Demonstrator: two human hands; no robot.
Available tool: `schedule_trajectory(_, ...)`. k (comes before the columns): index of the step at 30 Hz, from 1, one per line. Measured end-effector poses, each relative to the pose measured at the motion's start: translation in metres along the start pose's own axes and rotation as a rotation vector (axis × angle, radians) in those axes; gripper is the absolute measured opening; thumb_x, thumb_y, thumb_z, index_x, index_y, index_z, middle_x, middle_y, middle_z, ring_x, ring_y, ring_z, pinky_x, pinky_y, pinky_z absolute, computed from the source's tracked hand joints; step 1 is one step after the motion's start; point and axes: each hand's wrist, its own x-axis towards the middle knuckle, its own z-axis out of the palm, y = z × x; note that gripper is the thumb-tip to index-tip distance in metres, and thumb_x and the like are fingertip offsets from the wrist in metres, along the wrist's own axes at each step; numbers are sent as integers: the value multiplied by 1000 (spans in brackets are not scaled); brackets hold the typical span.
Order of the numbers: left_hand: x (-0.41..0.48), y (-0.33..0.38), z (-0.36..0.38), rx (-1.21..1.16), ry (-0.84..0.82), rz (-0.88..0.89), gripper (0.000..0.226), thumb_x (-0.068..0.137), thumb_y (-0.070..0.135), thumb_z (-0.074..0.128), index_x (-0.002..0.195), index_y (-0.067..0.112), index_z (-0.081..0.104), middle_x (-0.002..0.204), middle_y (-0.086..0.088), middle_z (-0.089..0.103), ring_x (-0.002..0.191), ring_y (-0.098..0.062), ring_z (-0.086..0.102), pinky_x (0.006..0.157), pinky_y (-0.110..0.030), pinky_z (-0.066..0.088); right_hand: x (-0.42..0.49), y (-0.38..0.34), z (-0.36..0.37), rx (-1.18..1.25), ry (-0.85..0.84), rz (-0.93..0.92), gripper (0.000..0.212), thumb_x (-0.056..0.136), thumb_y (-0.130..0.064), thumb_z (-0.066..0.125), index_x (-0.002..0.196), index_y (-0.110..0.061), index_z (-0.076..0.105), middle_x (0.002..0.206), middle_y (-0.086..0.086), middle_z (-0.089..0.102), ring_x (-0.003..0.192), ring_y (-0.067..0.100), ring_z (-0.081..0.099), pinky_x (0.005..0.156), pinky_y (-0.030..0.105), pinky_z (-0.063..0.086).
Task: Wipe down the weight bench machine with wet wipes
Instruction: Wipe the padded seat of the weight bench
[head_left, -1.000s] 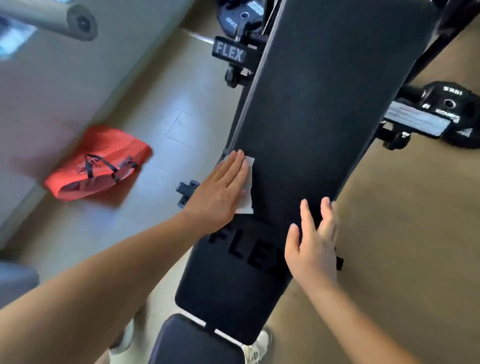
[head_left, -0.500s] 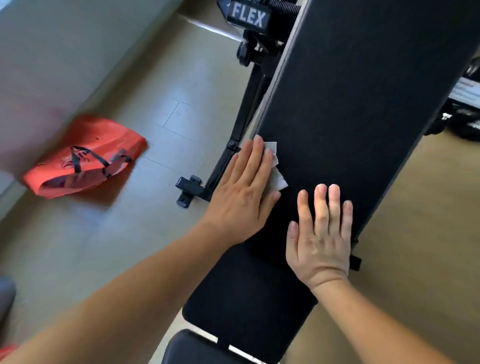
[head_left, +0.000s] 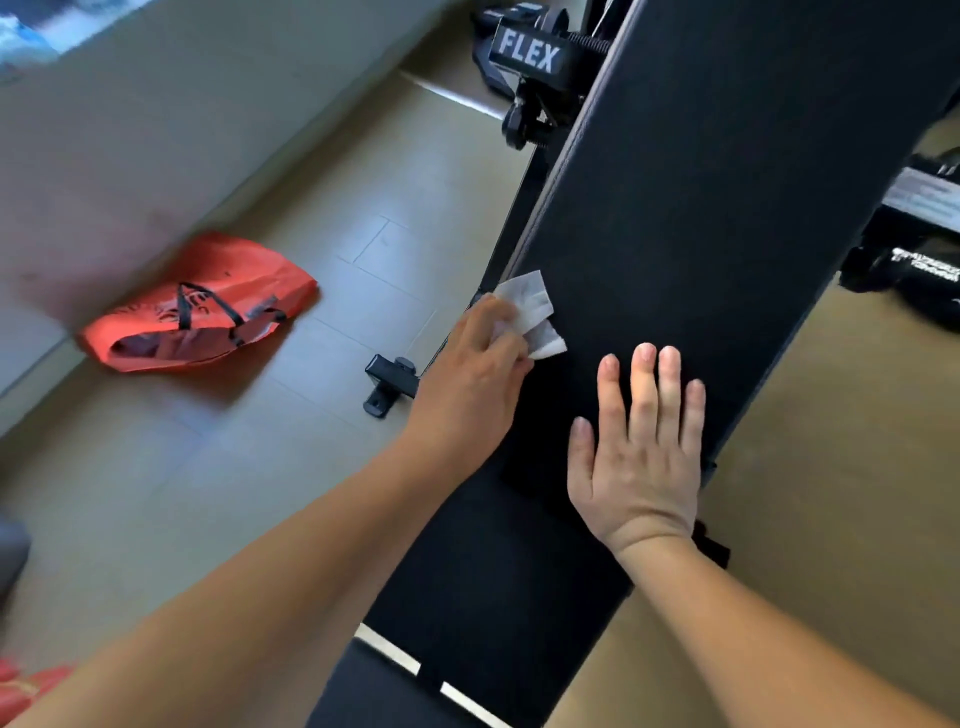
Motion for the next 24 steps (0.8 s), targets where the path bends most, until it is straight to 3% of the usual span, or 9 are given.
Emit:
schedule_trajectory(5, -48, 30, -12, 146, 192, -34, 12, 96, 18, 67, 87, 11, 72, 129, -14, 61, 127, -41, 53, 108, -50, 44, -1, 2, 0, 21, 6, -7, 65, 106, -37, 36, 163, -8, 24, 170, 21, 13, 159, 37, 4, 127, 59, 10)
schedule_trajectory(8, -84, 30, 5, 158, 49, 86, 8, 93, 13, 68, 86, 11, 72, 121, -7, 69, 115, -36, 61, 91, -51, 53, -1, 2, 2, 16, 42, -15, 65, 105, -38, 36, 163, -9, 26, 170, 21, 15, 159, 37, 6, 127, 59, 8)
schedule_trajectory(10, -99, 28, 21, 134, -5, 115, 8, 97, 14, 67, 93, 8, 71, 128, -9, 70, 121, -32, 63, 91, -48, 58, -2, 2, 3, -5, 70, -29, 65, 105, -38, 35, 162, -9, 27, 169, 21, 17, 159, 37, 8, 127, 58, 9)
schedule_trajectory(12, -108, 28, 35, 111, -21, 122, 15, 102, 22, 59, 100, 9, 67, 147, -13, 58, 140, -33, 51, 105, -50, 52, -1, 1, 4, -5, 111, -39, 64, 105, -39, 34, 161, -9, 30, 168, 22, 21, 158, 38, 11, 127, 58, 10)
schedule_trajectory(14, -115, 25, 45, 28, -51, 165, 16, 106, 27, 49, 101, 15, 58, 165, -13, 33, 157, -34, 20, 121, -54, 32, -1, 2, 6, -16, 153, -42, 64, 105, -41, 31, 160, -10, 32, 167, 22, 24, 158, 37, 13, 127, 57, 11)
schedule_trajectory(17, -126, 9, 52, 9, -151, 249, 16, 107, 31, 44, 97, 23, 53, 173, -1, 11, 159, -28, -9, 128, -56, 5, -4, 3, 12, 59, 235, -38, 59, 105, -40, 34, 155, -11, 43, 164, 20, 32, 157, 34, 20, 128, 53, 12)
schedule_trajectory(19, -127, 3, 51, 37, -163, 290, 26, 107, 38, 39, 95, 24, 57, 172, 3, 15, 160, -27, -4, 128, -53, 4, -7, 4, 15, 172, 333, -40, 52, 102, -35, 43, 145, -9, 54, 158, 19, 41, 153, 34, 30, 128, 51, 16)
schedule_trajectory(21, -128, 7, 45, -12, -86, 308, 32, 107, 36, 37, 97, 17, 61, 166, -3, 33, 158, -26, 18, 126, -45, 21, -19, 7, 20, 258, 416, -59, 43, 99, -29, 49, 136, -9, 61, 152, 17, 49, 148, 33, 39, 126, 50, 21)
schedule_trajectory(24, -125, 11, 41, 197, 224, 392, 14, 96, 10, 58, 97, 5, 70, 129, -16, 67, 128, -28, 51, 101, -32, 39, -41, 6, 23, 332, 378, -55, 43, 100, -26, 44, 133, -10, 65, 151, 11, 54, 150, 28, 37, 128, 48, 17)
